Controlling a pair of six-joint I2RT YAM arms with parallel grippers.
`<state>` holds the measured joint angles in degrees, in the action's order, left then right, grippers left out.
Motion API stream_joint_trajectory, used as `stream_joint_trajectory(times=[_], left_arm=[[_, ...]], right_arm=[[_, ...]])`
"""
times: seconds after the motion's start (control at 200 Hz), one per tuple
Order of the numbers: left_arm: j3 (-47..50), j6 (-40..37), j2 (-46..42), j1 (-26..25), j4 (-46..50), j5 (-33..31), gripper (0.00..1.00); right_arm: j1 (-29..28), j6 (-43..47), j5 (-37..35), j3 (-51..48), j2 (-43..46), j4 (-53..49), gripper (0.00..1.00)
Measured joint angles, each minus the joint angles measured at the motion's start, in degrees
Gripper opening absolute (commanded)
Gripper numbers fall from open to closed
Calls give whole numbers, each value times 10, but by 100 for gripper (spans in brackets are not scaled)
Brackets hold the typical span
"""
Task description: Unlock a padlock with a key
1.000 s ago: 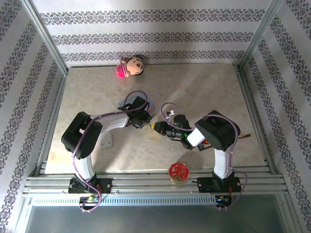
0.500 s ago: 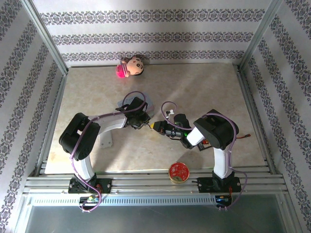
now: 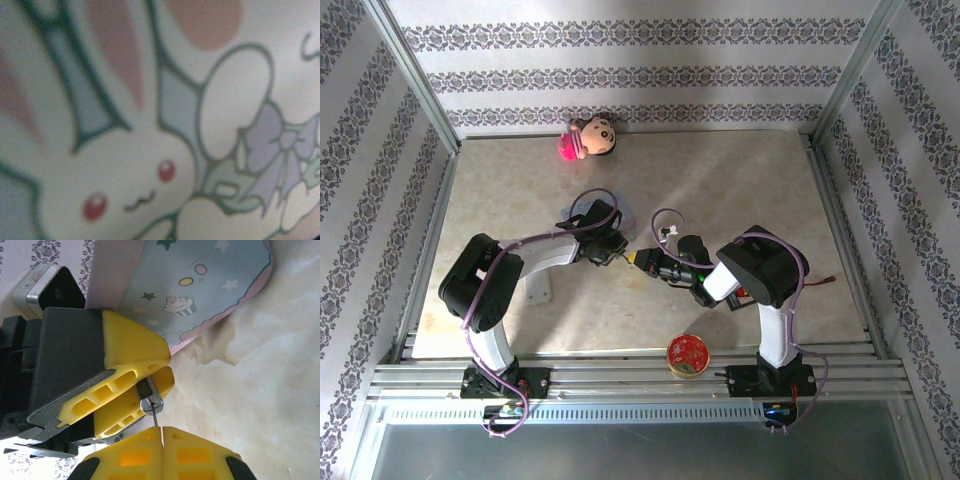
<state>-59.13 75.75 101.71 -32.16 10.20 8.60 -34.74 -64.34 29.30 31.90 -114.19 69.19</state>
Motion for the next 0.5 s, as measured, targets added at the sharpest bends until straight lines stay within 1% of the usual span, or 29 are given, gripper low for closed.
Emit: stream_joint_trajectory(times=[0.5], left_arm=[[0, 15, 0, 0, 0, 0, 10]], right_arm=[[-30, -7, -70, -14, 2, 17, 0]])
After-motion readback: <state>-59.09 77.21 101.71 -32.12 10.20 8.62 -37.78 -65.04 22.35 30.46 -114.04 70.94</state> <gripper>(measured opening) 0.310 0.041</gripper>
